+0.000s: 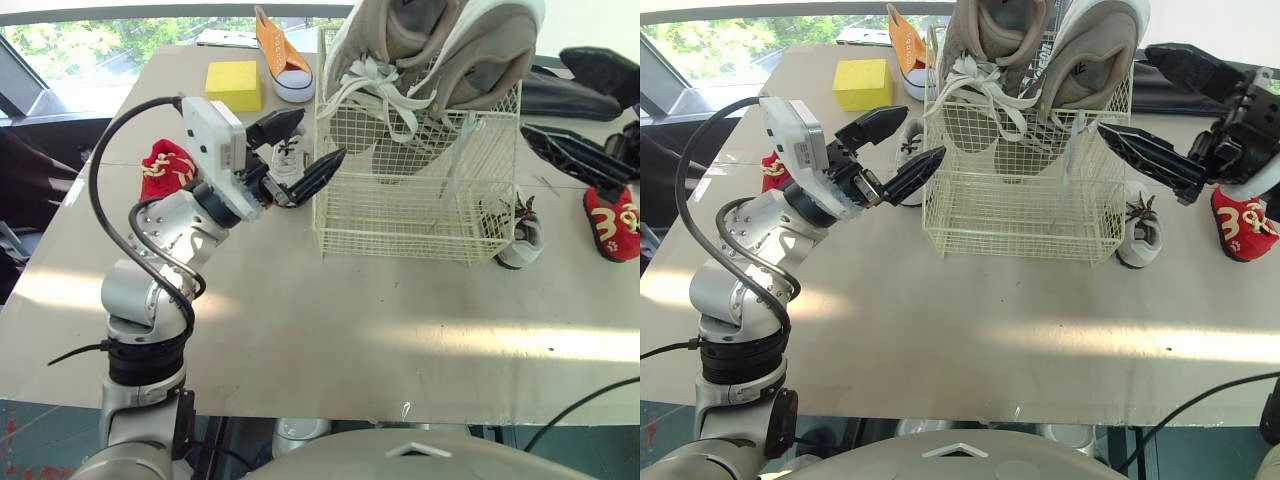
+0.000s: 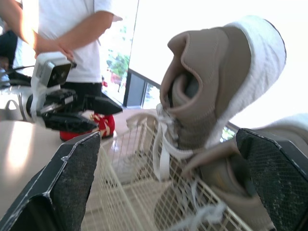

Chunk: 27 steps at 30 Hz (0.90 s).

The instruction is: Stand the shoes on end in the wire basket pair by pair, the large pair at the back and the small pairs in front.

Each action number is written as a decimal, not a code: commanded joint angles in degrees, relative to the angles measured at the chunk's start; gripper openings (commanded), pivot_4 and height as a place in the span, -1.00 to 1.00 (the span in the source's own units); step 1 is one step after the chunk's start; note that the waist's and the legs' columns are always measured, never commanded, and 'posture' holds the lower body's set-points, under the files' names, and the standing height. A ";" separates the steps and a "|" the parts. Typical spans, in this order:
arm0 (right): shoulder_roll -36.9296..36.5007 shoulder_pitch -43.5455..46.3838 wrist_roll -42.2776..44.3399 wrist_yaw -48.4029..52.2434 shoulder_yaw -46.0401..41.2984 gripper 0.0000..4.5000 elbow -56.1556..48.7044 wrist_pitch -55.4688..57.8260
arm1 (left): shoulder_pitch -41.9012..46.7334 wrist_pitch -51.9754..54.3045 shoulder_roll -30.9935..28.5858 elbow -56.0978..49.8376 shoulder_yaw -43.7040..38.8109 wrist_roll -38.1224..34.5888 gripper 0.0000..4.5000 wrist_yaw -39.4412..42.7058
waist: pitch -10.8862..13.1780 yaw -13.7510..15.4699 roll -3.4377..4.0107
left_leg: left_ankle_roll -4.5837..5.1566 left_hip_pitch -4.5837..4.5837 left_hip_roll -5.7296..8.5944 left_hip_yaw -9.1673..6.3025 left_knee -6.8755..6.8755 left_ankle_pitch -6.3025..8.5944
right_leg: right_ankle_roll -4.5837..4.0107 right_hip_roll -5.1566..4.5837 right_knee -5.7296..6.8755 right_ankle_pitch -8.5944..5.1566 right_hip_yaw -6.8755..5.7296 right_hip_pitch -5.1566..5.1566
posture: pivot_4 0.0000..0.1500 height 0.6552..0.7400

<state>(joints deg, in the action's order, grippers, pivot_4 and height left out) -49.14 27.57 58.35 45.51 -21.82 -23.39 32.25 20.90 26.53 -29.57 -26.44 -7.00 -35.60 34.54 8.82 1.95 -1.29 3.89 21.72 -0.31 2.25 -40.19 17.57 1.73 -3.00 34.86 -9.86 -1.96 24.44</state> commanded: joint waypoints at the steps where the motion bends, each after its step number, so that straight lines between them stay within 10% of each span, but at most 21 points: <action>1: 1.25 6.33 1.96 -1.02 2.00 1.00 0.98 0.76 | 0.60 0.06 -1.40 -2.37 -0.59 0.91 0.99 -0.56 | 0.00 -0.07 0.01 | 0.00 -0.01 0.00 0.00 0.00 0.00 | 0.00 0.02 0.01 0.00 0.00 0.00 | 1.00 1.00; 7: 1.86 6.83 -0.29 2.29 3.75 1.00 0.86 0.17 | 13.45 4.38 -3.60 4.17 2.80 8.51 0.99 -4.88 | 0.03 0.56 0.00 | 0.00 0.11 0.02 -0.14 0.01 0.00 | -0.02 0.10 -0.02 0.00 -0.11 0.03 | 1.00 1.00; 15: 0.35 0.20 -1.55 1.64 -0.85 1.00 -4.84 -0.74 | 35.34 -0.83 -9.23 28.16 13.93 16.40 0.99 14.09 | 0.06 -0.03 0.04 | 0.00 0.13 0.12 0.08 0.00 -0.01 | 0.19 0.10 -0.06 0.03 -0.17 0.09 | 1.00 1.00; 24: -1.81 -13.95 -0.86 -3.28 -12.13 1.00 -14.06 1.33 | 48.08 -15.15 -2.56 51.69 19.89 25.70 -0.71 24.74 | 0.07 0.57 0.03 | 0.11 0.27 0.13 0.18 0.00 0.06 | 0.32 0.07 -0.12 -0.04 -0.10 0.17 | 1.00 1.00; 27: -1.97 -18.63 0.29 -4.63 -16.21 1.00 -16.40 2.06 | 48.48 -15.98 -1.13 53.98 18.97 26.49 -0.84 25.45 | 0.07 0.69 0.03 | 0.17 0.24 0.16 0.23 -0.02 0.10 | 0.34 -0.02 -0.13 -0.04 -0.07 0.16 | 1.00 1.00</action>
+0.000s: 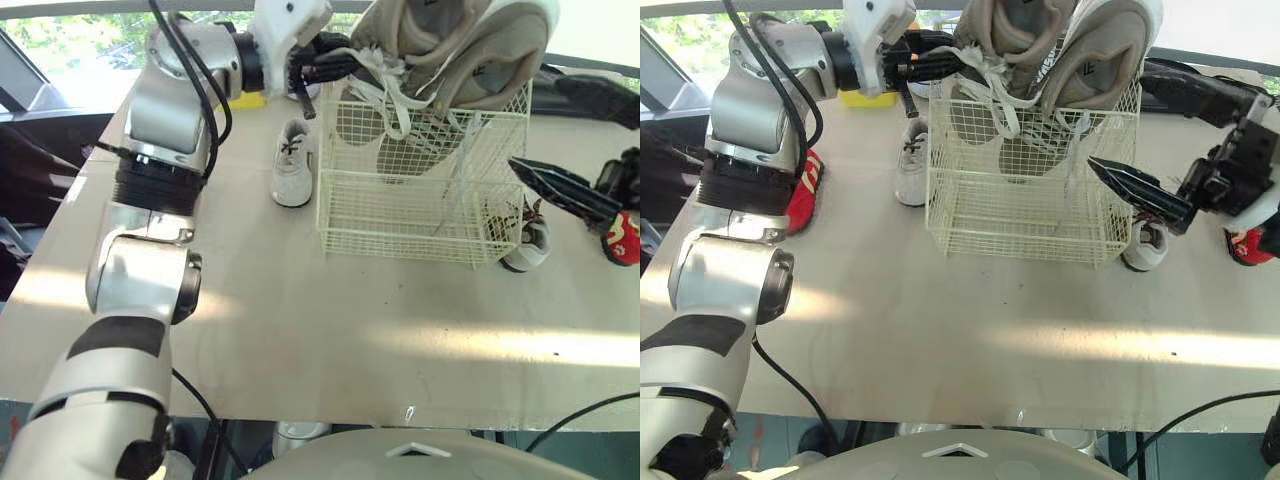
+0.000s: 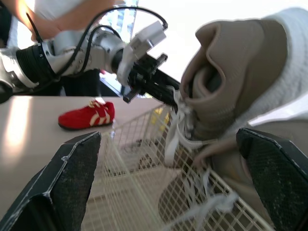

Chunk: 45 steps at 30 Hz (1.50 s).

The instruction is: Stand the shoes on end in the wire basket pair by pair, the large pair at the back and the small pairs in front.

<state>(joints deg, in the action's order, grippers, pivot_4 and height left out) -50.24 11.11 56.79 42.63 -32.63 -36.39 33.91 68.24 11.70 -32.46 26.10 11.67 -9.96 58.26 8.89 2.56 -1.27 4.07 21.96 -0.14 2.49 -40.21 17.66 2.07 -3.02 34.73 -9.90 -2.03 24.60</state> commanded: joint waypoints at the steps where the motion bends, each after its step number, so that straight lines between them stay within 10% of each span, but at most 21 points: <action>1: -0.93 -3.23 2.20 -2.25 -6.38 1.00 -3.92 0.55 | 1.54 0.53 2.53 1.82 -0.83 0.11 -0.84 1.01 | 0.00 0.14 -0.01 | 0.00 0.01 0.00 -0.01 -0.01 0.00 | 0.00 -0.01 -0.01 0.00 0.00 0.00 | 1.00 1.00; 19: 1.64 -17.56 4.38 -5.85 -12.93 1.00 -7.86 -1.08 | -22.92 43.93 5.59 -36.23 -10.24 -10.06 -0.85 -17.99 | -0.22 -0.43 0.10 | -0.02 -0.23 -0.13 0.01 -0.07 0.02 | 0.10 -0.21 0.09 0.03 0.41 -0.16 | 1.00 1.00; 36: 1.45 -15.37 3.89 -6.26 -8.77 1.00 -5.65 -2.90 | -19.36 54.64 7.02 -34.45 -17.45 -17.38 -0.86 -23.53 | -0.51 -1.25 0.44 | 0.11 -0.41 -0.08 0.20 -0.02 0.09 | 0.08 0.10 0.14 -0.09 0.49 -0.19 | 1.00 1.00; 39: 1.37 -15.70 3.98 -6.89 -9.28 1.00 -5.76 -2.62 | -20.07 54.49 6.13 -36.86 -20.78 -19.90 0.01 -23.23 | -0.50 -1.39 0.43 | 0.12 -0.39 -0.08 0.15 -0.02 0.09 | 0.07 0.04 0.15 -0.09 0.53 -0.19 | 1.00 1.00; 45: 1.37 -17.26 4.29 -8.24 -9.20 1.00 -5.34 -1.21 | -24.85 56.70 2.97 -44.12 -28.01 -28.53 0.97 -21.67 | -0.48 -1.97 0.42 | -0.02 -0.38 -0.13 0.17 -0.02 0.02 | 0.04 -0.10 0.16 -0.07 0.58 -0.17 | 1.00 1.00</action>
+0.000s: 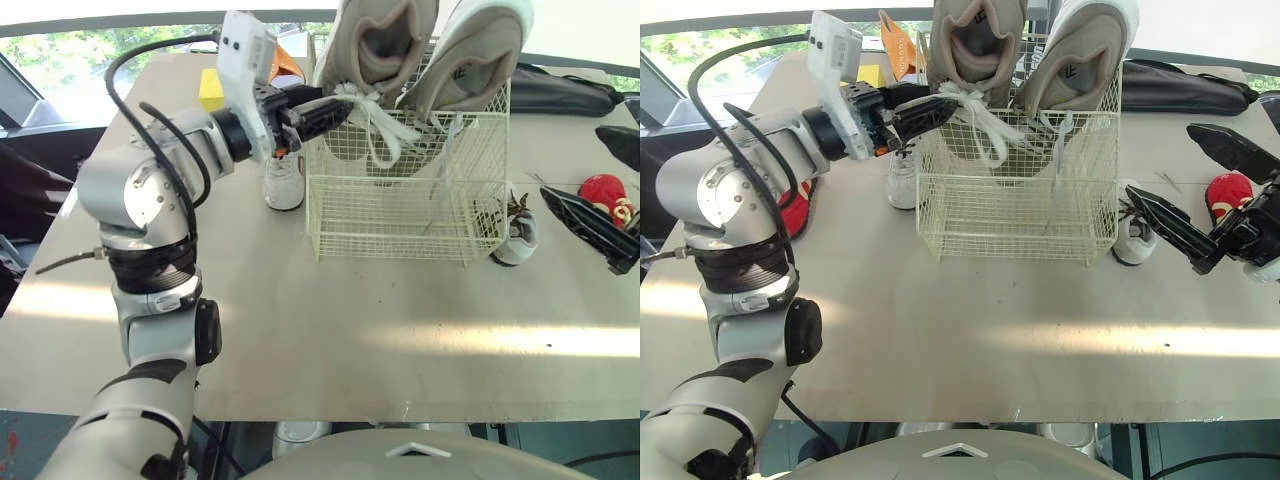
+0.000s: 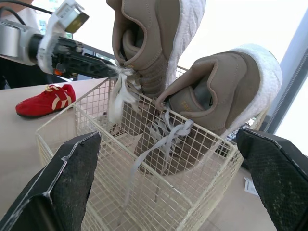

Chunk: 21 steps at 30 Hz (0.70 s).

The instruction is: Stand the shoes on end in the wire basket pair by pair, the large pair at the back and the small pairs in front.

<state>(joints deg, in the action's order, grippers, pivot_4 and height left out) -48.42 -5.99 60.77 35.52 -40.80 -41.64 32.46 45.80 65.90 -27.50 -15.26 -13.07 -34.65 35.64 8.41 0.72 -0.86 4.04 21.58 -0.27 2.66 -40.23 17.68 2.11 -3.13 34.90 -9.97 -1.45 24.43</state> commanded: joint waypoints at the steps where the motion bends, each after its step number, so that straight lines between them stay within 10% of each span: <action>1: -0.38 -0.74 0.18 -1.02 -0.80 1.00 0.24 0.53 | -3.96 3.51 -2.83 -4.51 -4.37 -6.08 0.97 1.75 | 0.01 -0.13 0.01 | -0.02 -0.01 -0.03 0.03 0.00 -0.01 | 0.00 0.01 0.00 0.00 0.02 0.02 | 1.00 1.00; 21: 1.08 -20.77 -9.56 -5.67 -8.63 1.00 3.38 7.52 | -28.77 -16.31 -11.94 -22.53 9.34 -12.64 0.97 20.13 | 0.10 1.57 -0.09 | 0.17 0.25 0.02 0.03 0.06 0.12 | 0.04 -0.06 -0.11 -0.06 0.01 0.26 | 1.00 1.00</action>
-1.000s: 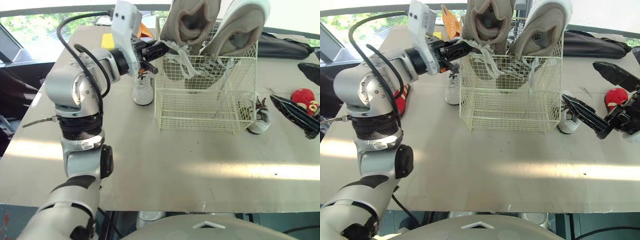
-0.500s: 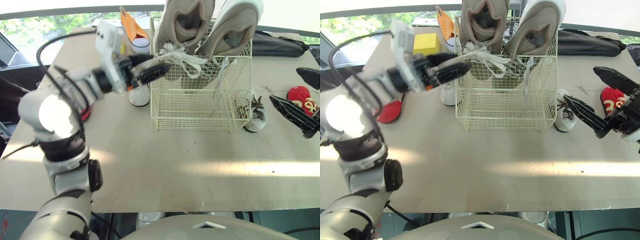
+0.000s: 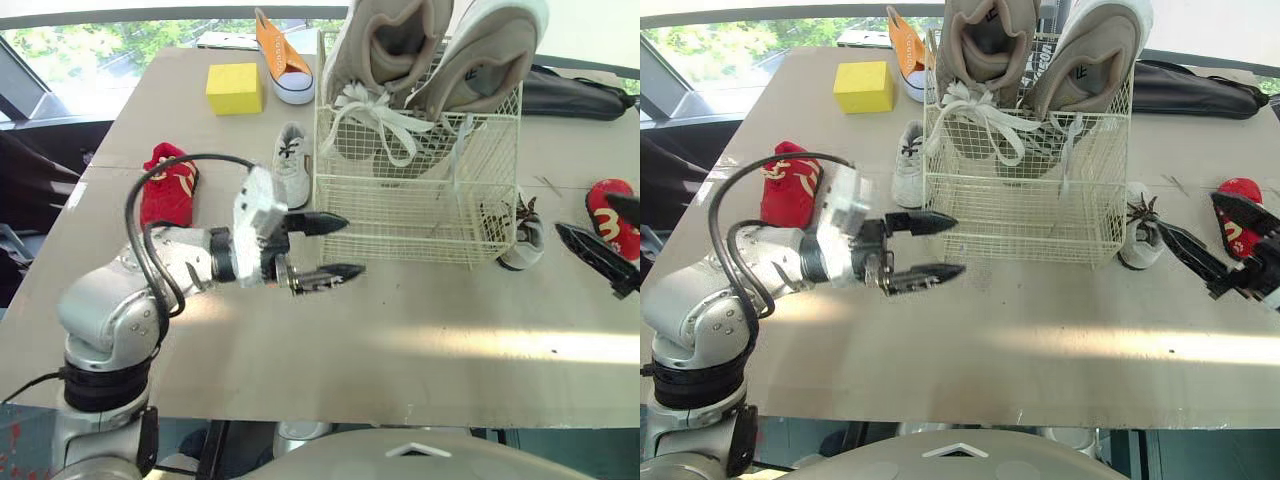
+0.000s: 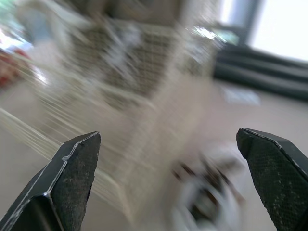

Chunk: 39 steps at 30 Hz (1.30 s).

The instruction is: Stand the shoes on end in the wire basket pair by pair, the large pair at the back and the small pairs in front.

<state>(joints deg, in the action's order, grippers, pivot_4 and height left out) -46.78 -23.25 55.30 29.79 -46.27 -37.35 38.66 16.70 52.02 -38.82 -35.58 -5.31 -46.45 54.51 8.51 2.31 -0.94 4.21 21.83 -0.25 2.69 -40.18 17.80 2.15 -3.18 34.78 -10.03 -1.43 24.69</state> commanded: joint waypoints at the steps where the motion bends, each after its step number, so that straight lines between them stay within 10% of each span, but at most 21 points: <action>1: -0.37 -4.85 -5.93 -0.22 -3.09 1.00 -1.22 1.22 | 0.22 -2.83 -0.58 -2.10 2.02 -0.85 0.97 1.32 | -0.01 -0.02 0.01 | 0.02 -0.01 0.00 0.02 0.00 0.01 | 0.08 0.00 0.00 -0.04 0.01 0.00 | 1.00 1.00; 16: 0.45 11.11 -19.74 -17.38 6.84 1.00 14.00 11.33 | 3.58 -8.59 2.25 -0.35 4.66 -1.89 0.97 1.35 | 0.05 -1.43 0.07 | 0.04 -0.04 -0.02 0.08 0.00 0.01 | 0.15 0.37 0.01 -0.08 0.11 0.02 | 1.00 1.00; 28: 2.86 37.77 -34.19 -21.52 22.17 1.00 48.84 4.75 | 1.88 -8.70 2.15 -3.45 4.02 -3.50 0.97 -4.63 | 0.09 -1.54 0.13 | 0.05 -0.05 0.00 0.13 0.00 0.00 | -0.05 0.53 0.02 0.04 0.33 0.04 | 1.00 1.00; 39: -0.34 32.45 -37.67 -14.59 21.27 -0.81 42.27 0.90 | 4.15 -5.78 2.16 -1.62 3.45 -5.67 1.00 -10.66 | 0.08 -1.12 0.13 | 0.04 -0.01 0.05 0.11 0.00 0.00 | -0.03 0.51 -0.01 0.04 0.43 0.02 | 1.00 1.00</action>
<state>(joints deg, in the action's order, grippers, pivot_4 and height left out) -45.02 9.78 18.18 14.09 -21.76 8.82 40.11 19.34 45.63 -36.79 -36.81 -0.35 -50.36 45.30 8.60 1.19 -0.81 4.25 21.83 -0.21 2.76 -40.17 17.80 2.14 -2.66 34.78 -10.00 -1.02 24.71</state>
